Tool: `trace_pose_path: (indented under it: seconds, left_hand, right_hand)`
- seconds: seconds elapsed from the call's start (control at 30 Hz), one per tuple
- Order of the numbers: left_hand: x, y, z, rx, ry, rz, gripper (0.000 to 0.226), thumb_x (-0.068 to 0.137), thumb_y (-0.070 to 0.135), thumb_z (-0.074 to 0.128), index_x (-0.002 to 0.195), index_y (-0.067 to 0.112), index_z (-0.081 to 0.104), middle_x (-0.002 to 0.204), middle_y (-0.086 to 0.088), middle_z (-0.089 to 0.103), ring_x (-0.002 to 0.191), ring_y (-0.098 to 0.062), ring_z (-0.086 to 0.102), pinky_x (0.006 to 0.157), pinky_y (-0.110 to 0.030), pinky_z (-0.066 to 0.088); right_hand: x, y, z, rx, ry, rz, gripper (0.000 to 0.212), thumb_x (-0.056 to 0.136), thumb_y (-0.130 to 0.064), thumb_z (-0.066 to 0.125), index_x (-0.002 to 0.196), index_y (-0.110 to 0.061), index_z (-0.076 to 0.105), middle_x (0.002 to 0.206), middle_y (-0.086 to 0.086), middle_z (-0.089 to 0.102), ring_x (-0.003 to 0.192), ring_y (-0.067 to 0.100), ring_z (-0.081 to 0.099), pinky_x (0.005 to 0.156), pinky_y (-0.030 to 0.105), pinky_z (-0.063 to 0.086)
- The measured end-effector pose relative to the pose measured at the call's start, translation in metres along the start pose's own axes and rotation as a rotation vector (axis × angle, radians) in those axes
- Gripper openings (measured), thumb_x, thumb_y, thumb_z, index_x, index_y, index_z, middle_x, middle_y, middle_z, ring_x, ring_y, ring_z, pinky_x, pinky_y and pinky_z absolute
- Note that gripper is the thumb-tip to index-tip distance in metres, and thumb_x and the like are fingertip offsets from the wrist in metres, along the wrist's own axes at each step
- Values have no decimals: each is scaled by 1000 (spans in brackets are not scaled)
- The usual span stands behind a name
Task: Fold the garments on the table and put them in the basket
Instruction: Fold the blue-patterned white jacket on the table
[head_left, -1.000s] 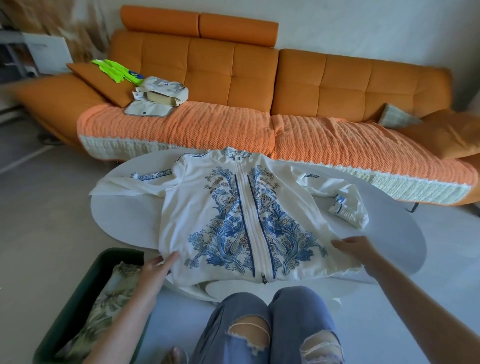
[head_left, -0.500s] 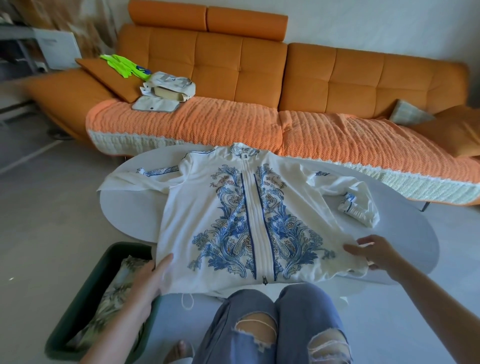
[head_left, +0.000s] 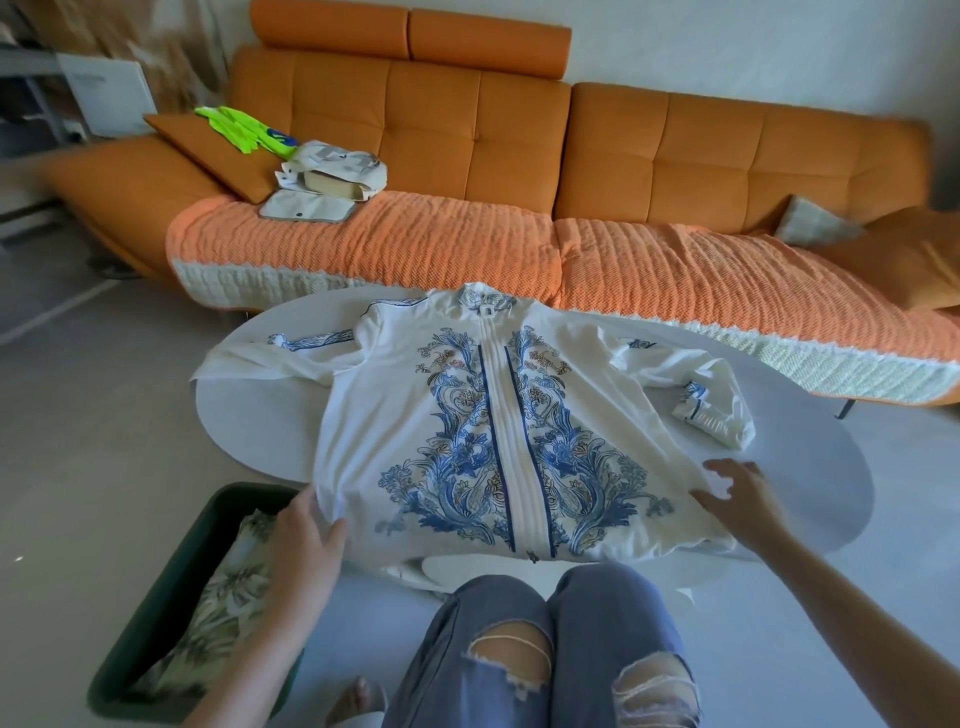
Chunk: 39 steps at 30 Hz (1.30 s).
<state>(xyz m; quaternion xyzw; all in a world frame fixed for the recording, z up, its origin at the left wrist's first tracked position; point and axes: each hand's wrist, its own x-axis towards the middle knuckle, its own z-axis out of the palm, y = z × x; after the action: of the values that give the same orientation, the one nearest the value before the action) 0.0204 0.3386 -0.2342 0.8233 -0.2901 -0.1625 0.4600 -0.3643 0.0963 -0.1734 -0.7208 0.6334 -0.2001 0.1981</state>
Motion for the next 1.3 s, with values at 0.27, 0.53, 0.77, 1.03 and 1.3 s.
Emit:
trace_pose_path:
  seconds: [0.27, 0.53, 0.77, 1.03, 1.3]
  left_hand:
    - [-9, 37, 20, 421, -86, 602, 57, 86, 8, 64, 139, 19, 44, 148, -9, 34, 139, -31, 26, 108, -52, 27]
    - [10, 46, 10, 422, -4, 582, 38, 88, 27, 41, 102, 7, 70, 107, -9, 68, 99, -28, 65, 84, -40, 50]
    - [62, 46, 17, 807, -273, 311, 57, 100, 42, 25, 150, 16, 19, 157, -10, 11, 145, -26, 9, 116, -37, 17]
    - [82, 88, 48, 753, -87, 438, 38, 97, 29, 31, 116, 11, 59, 122, -5, 58, 115, -24, 52, 98, -38, 40]
    - [111, 145, 153, 643, -371, 533, 54, 99, 48, 15, 150, 30, 9, 158, 0, 2, 146, -18, -3, 115, -44, -12]
  right_hand:
    - [-10, -1, 16, -382, -41, -551, 38, 80, -29, 68, 116, -22, 57, 117, 4, 67, 104, 26, 65, 81, 39, 54]
    - [-9, -13, 12, -379, -20, -494, 42, 86, -49, 53, 120, -27, 63, 133, 0, 55, 126, 28, 46, 106, 37, 26]
    - [10, -43, 32, -476, -262, -635, 73, 60, -33, 86, 125, -13, 59, 138, 8, 48, 123, 28, 51, 106, 40, 36]
    - [51, -67, 37, -38, -42, -366, 32, 98, -26, 44, 120, -11, 61, 125, 6, 60, 106, 20, 61, 97, 31, 43]
    - [151, -92, 66, -206, -230, -334, 46, 101, -35, 30, 144, -17, 34, 155, -1, 19, 144, 22, 16, 116, 43, 14]
